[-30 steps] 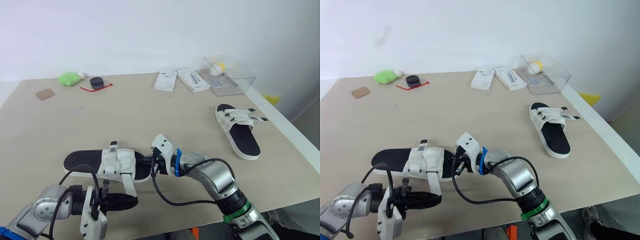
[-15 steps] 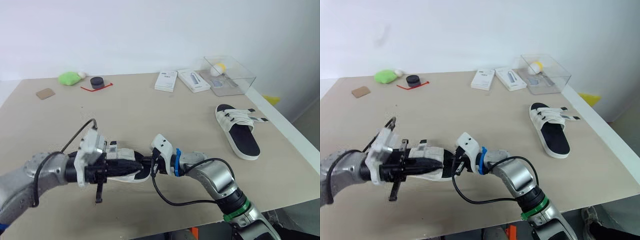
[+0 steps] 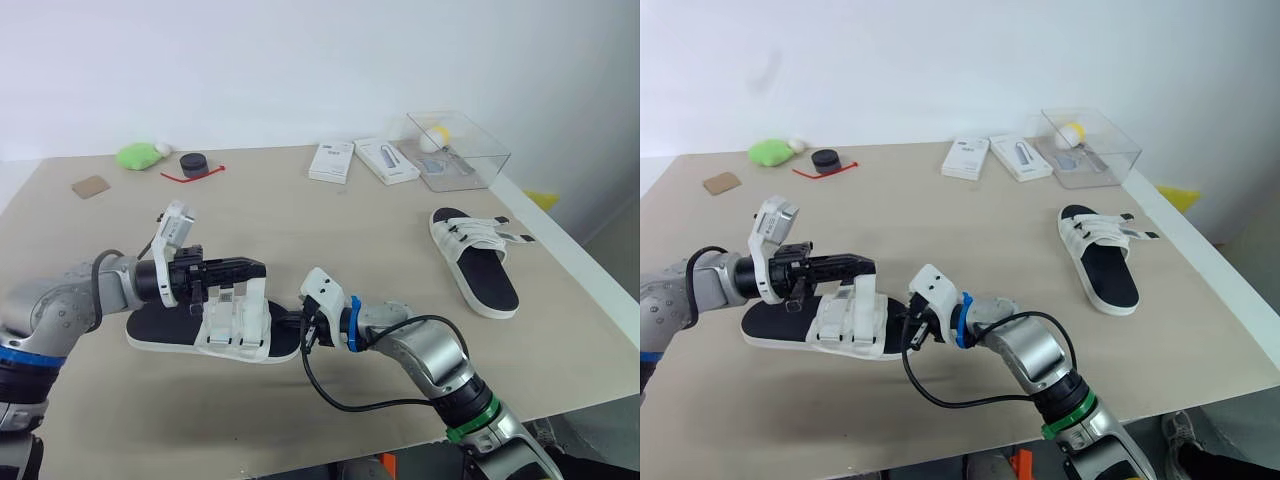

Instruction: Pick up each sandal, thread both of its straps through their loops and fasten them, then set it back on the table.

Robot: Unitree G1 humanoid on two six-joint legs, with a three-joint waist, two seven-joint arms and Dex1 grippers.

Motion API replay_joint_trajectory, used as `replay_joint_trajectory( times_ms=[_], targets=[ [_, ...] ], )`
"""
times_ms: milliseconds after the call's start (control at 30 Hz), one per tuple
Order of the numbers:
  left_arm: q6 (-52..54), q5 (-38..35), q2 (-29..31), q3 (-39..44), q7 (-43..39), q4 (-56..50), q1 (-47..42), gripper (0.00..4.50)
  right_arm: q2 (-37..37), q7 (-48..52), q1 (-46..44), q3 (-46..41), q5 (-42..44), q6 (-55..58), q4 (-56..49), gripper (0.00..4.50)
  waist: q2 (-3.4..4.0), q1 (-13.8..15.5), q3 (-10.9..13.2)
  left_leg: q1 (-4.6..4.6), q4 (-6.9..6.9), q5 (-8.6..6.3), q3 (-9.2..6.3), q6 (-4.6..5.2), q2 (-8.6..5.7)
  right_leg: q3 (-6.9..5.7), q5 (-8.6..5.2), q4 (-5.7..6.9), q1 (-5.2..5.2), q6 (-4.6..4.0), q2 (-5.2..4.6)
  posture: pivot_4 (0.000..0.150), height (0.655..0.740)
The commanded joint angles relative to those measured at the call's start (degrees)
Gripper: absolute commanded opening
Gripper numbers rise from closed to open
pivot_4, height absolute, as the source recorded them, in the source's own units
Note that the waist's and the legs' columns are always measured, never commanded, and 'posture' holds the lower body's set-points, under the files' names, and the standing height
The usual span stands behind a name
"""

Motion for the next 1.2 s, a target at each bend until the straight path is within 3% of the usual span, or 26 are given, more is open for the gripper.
replay_joint_trajectory(
  times_ms=[33,600,1000,1100,1200],
  targets=[
    [0.0,4.3,-1.5,1.2,-2.4,3.3,-3.9,0.05,-1.8,-1.7,1.9,1.4,-3.0,2.7,4.0,0.0,-0.01,0.0,0.0,-0.01,0.0,0.02,-0.05,-0.04,-0.02,0.0,0.0,0.03,0.0,0.0,0.01,0.15,0.74],
    [-6.7,25.6,-7.9,-1.2,-7.0,11.5,-3.1,0.05,-1.6,-2.5,2.7,0.6,-2.6,3.2,2.6,0.0,-0.05,0.0,0.0,-0.02,0.0,0.08,-0.27,-0.12,-0.17,0.03,0.01,0.16,0.1,0.02,0.01,0.15,0.74],
    [-14.1,34.8,-9.8,-2.7,-11.2,13.7,-0.3,0.05,-1.7,-2.6,2.6,0.3,-2.3,3.3,2.4,0.0,-0.06,0.0,-0.1,-0.02,0.01,0.09,-0.34,-0.1,-0.2,0.04,0.01,0.17,0.14,0.02,0.01,0.15,0.74],
    [-15.7,37.1,-9.4,-3.1,-12.1,14.2,0.2,0.91,-1.8,-2.5,2.5,0.2,-2.3,3.3,2.4,0.0,-0.05,0.0,-0.1,-0.01,0.01,0.09,-0.35,-0.1,-0.2,0.04,0.01,0.18,0.14,0.02,0.01,0.15,0.74],
    [-19.4,39.7,-9.6,-2.9,-12.3,15.1,0.2,2.38,-1.9,-2.3,2.5,0.0,-2.0,3.2,2.0,0.0,-0.07,0.0,-0.1,-0.02,0.01,0.09,-0.36,-0.1,-0.21,0.04,0.01,0.19,0.14,0.02,0.01,0.15,0.74]
  ],
)
